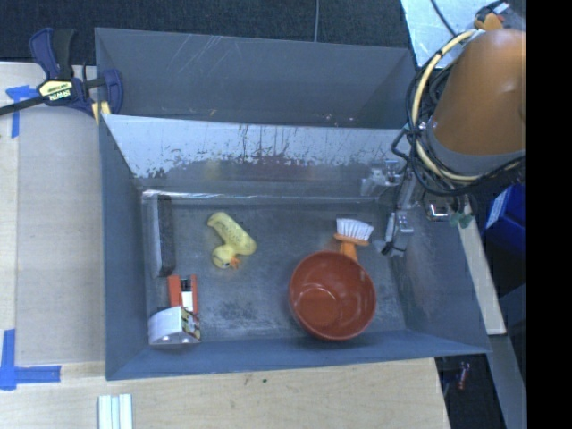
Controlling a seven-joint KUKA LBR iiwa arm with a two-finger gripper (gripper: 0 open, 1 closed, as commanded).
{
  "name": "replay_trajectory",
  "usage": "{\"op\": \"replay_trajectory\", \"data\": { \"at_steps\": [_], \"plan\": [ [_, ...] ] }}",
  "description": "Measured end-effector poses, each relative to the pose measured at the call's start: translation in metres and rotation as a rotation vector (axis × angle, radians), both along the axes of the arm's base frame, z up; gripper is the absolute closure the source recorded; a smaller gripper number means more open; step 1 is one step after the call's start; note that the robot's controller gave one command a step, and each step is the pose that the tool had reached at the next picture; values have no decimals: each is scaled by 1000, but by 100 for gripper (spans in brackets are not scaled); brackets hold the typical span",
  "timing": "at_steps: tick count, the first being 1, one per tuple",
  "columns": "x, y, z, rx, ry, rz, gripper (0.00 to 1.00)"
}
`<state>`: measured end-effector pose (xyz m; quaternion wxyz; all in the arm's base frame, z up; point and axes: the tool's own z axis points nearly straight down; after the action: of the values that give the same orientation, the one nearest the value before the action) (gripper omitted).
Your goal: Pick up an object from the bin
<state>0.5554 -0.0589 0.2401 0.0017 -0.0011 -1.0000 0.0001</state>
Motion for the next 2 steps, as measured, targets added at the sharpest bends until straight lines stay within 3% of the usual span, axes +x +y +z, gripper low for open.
{"op": "replay_trajectory", "data": {
  "at_steps": [1,2],
  "plan": [
    [2,0,4,0,-8,2,0],
    [-22,21,-78,-1,-10,279,0]
  ]
}}
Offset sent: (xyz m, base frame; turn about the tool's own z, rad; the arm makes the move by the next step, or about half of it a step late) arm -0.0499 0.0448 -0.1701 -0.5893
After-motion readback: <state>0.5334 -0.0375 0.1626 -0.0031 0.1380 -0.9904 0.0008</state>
